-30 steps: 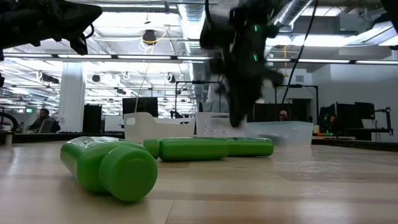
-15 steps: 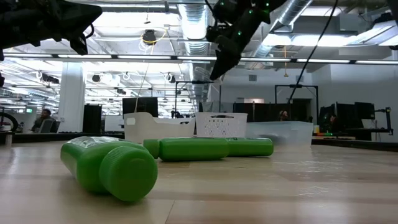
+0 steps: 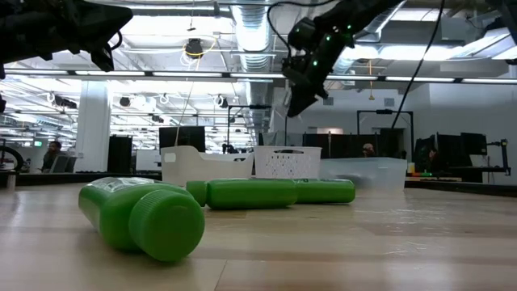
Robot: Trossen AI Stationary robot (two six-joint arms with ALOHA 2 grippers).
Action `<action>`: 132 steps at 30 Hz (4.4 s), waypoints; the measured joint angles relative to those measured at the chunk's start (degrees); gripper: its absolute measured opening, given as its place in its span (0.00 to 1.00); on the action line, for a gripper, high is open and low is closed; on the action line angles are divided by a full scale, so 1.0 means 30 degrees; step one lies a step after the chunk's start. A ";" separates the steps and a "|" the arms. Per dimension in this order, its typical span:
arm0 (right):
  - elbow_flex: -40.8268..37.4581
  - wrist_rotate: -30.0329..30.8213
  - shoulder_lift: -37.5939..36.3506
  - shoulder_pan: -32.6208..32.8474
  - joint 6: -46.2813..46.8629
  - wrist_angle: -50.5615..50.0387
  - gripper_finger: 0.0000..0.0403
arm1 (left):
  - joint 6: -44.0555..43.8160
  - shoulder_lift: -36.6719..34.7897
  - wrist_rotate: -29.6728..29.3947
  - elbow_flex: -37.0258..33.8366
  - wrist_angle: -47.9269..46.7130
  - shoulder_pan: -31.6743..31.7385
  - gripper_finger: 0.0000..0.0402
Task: Pick & Place Travel size toiletries
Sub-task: Put the silver nail cutter into the right white bin
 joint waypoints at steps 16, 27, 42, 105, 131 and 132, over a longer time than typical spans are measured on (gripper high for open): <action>-0.0006 -0.0175 0.3952 -0.0024 0.0127 -0.0959 0.07 | 0.0000 -0.0003 -0.0005 0.0002 0.0000 0.0006 0.00; 0.0001 -0.0613 0.4177 -0.0024 -0.0084 -0.1086 0.14 | 0.0000 -0.0003 0.0000 -0.0001 0.0000 0.0001 0.00; 0.3264 -0.2927 0.4140 0.1239 0.2296 -0.5771 0.62 | 0.0000 -0.0003 -0.0003 0.0006 0.0000 0.0004 0.00; 0.5528 0.1900 1.0004 1.3970 1.3010 -0.0678 0.60 | 0.0000 0.0061 -0.0001 0.0006 -0.0007 0.0005 0.00; 0.5664 0.0760 1.0703 1.3190 1.1543 -0.0509 0.10 | 0.0000 0.0055 -0.0006 0.0006 0.0000 0.0007 0.00; 0.5808 0.0576 1.0692 1.3078 1.1501 -0.0581 0.10 | 0.0000 0.0055 0.0000 0.0005 0.0000 0.0001 0.00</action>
